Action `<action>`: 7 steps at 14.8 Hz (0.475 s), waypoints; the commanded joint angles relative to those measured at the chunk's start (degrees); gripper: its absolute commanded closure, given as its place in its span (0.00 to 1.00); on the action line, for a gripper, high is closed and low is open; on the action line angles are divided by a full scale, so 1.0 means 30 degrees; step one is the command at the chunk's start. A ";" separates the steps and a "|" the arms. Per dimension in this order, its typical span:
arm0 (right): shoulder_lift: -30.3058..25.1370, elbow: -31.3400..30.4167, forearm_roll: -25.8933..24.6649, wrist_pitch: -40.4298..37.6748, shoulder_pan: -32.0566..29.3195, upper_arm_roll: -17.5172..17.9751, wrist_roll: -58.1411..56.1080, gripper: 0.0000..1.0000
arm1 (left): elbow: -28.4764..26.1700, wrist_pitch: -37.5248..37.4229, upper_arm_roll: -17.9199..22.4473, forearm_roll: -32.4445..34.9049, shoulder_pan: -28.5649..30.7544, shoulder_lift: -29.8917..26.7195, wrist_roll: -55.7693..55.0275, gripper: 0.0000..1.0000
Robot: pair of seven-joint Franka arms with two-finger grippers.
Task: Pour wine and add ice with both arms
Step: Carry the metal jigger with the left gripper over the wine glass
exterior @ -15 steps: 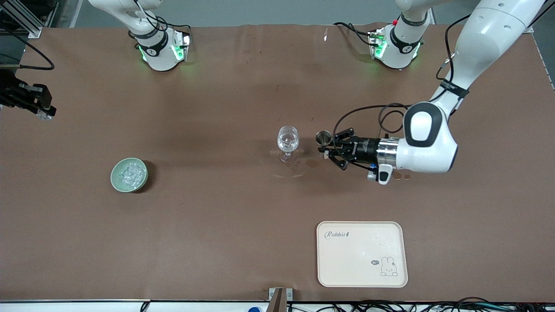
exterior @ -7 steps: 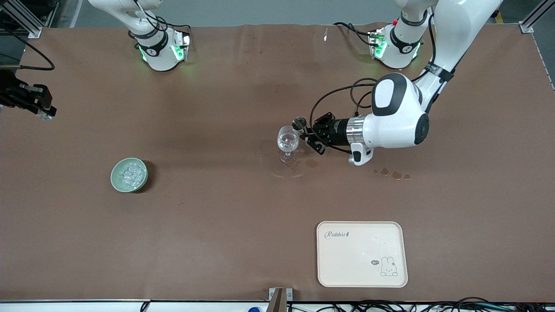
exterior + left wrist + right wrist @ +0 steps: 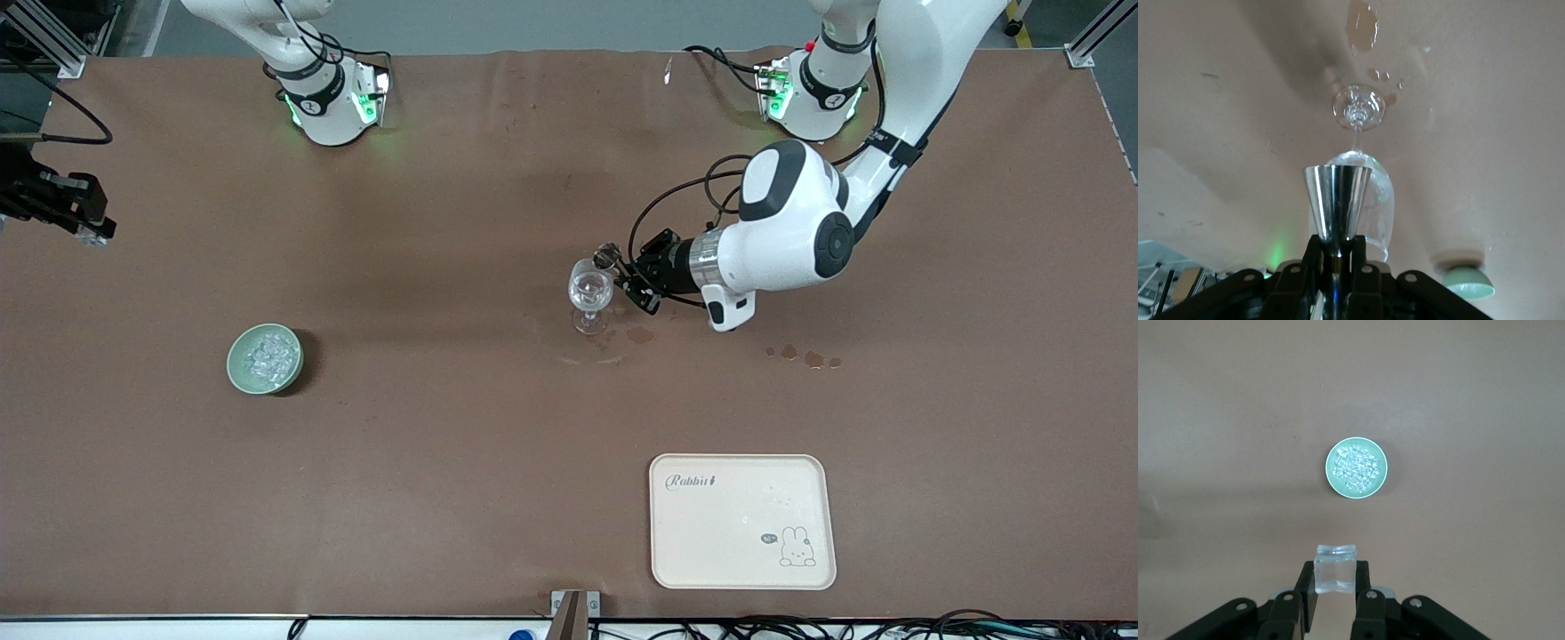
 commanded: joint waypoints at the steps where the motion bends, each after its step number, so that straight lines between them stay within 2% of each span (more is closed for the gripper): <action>1: -0.0042 0.0081 -0.0073 -0.0155 0.0023 -0.0002 0.0247 0.91 | -0.0200 0.0173 0.0091 0.1532 -0.0006 -0.0473 -0.1394 1.00; 7: -0.0042 0.0081 -0.0102 -0.0155 0.0023 -0.0002 0.0246 0.91 | -0.0112 0.0464 0.0120 0.2065 -0.0094 -0.0414 -0.2363 1.00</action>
